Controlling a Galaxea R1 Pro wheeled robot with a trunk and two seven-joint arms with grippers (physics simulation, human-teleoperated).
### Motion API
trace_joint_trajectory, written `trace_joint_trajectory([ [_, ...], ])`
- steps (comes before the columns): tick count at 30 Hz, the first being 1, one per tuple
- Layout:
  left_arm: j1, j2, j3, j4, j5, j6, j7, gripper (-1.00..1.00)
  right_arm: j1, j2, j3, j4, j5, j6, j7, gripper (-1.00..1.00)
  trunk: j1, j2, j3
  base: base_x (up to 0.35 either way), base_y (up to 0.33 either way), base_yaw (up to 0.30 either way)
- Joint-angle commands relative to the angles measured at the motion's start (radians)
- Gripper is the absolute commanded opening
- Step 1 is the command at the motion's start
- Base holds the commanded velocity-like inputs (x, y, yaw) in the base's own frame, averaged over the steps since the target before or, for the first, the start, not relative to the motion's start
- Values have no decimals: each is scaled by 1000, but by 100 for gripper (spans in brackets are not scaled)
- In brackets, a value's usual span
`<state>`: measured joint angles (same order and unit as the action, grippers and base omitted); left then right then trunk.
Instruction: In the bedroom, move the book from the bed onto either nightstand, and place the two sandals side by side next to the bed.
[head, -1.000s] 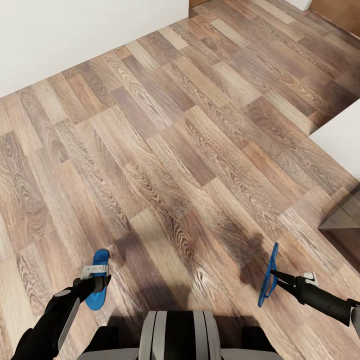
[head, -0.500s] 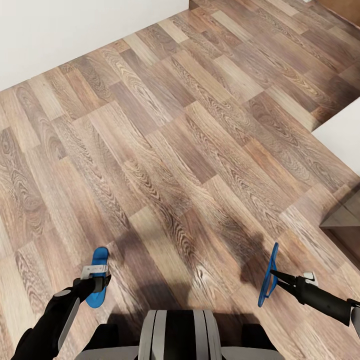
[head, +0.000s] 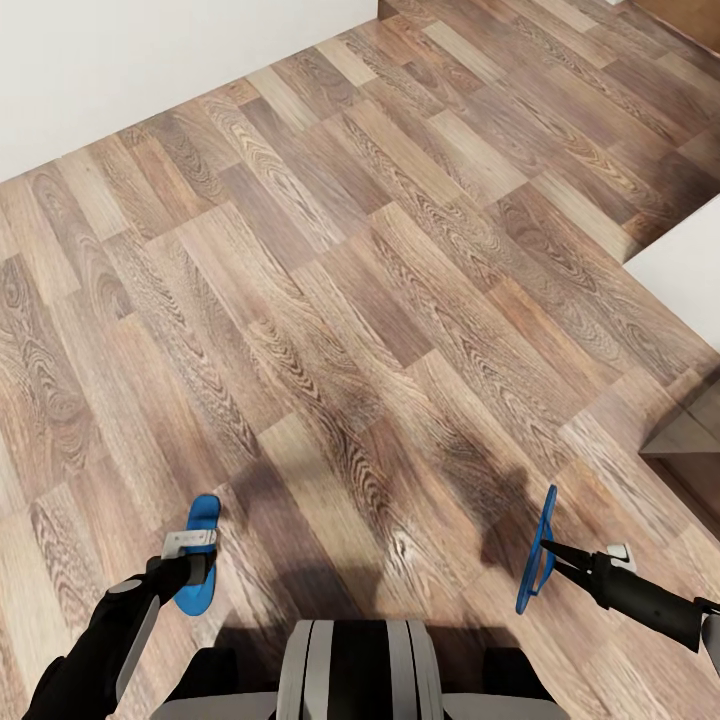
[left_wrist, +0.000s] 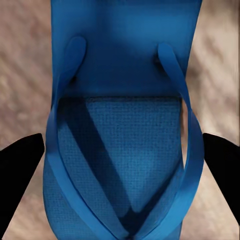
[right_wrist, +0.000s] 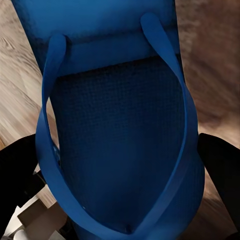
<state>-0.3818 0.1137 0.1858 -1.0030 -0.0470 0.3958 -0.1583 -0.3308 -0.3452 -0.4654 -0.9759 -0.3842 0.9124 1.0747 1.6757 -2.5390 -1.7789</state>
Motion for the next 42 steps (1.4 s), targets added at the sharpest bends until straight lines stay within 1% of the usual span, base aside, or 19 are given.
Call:
trace_joint_trajectory([
  [1, 0, -1, 3, -1, -9, 5, -7, -100, 0, 0, -1, 0, -1, 5, 4, -100, 0, 0, 0, 0, 0, 0],
  [17, 0, -2, 3, -2, -8, 6, -7, -100, -1, 0, -1, 0, -1, 5, 4, -100, 0, 0, 0, 0, 0, 0],
  [22, 0, -2, 3, -2, -8, 6, -7, -100, 0, 0, -1, 0, -1, 5, 4, -100, -2, 1, 19, 0, 0, 0],
  [28, 0, -2, 3, -2, -8, 6, -7, -100, 0, 0, -1, -1, -1, 5, 4, -100, -2, 1, 19, 0, 0, 0],
  [42, 0, -2, 3, -2, -8, 6, -7, -100, 0, 0, -1, -1, -1, 5, 4, -100, -9, 4, 73, 0, 0, 0],
])
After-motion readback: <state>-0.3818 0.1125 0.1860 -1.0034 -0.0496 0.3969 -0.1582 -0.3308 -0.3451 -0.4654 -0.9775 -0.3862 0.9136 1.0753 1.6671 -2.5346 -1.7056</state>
